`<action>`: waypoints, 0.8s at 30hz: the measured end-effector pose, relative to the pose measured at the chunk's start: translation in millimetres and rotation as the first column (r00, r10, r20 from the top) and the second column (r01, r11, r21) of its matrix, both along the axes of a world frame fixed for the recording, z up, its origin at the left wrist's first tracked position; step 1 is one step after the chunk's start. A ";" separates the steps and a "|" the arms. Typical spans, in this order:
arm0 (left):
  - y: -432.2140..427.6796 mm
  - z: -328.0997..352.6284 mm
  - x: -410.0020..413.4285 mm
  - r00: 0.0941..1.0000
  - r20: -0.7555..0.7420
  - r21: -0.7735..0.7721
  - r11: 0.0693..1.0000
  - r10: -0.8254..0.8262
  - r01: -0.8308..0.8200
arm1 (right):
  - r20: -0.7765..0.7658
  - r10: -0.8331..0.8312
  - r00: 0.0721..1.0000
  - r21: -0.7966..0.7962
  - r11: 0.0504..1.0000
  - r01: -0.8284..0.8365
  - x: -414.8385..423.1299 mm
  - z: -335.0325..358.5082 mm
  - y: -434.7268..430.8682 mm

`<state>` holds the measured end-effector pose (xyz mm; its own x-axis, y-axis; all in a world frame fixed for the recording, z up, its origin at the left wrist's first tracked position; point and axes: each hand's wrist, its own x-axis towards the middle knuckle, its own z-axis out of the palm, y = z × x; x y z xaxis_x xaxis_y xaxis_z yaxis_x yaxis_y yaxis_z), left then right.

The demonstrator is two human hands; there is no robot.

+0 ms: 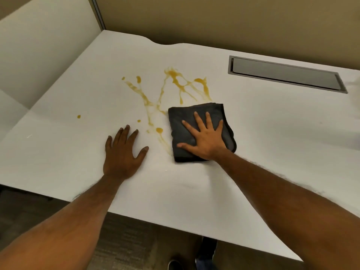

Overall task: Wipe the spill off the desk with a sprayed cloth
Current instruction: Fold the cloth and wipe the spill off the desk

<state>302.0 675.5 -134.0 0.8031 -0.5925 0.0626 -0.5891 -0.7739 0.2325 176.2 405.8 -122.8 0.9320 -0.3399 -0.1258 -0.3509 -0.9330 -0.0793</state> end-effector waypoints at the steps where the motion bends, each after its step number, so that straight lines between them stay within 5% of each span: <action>1: 0.5 0.6 -0.9 1.000 -0.003 -0.014 1.000 0.012 -0.012 | 0.011 0.050 0.999 0.000 0.999 -0.050 -12.3 -1.7 0.0; 9: 1.8 -5.2 -1.2 0.993 0.040 -0.071 0.992 0.109 -0.106 | -0.005 -0.256 0.967 0.029 0.966 0.256 -3.6 6.7 -24.1; 16: 3.0 -4.5 -1.6 0.994 0.036 -0.070 0.992 0.107 -0.104 | 0.032 -0.030 0.999 0.009 1.000 0.029 -4.9 -1.2 2.8; 24: -0.5 -1.2 -3.9 0.993 0.013 -0.055 0.991 0.119 -0.119 | 0.000 -0.236 0.972 0.041 0.971 0.236 28.4 5.4 -21.8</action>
<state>298.1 675.0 -135.1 0.8664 -0.4882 0.1050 -0.4974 -0.8254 0.2669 204.5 384.0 -117.4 0.8266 -0.5452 -0.1393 -0.5605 -0.8197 -0.1178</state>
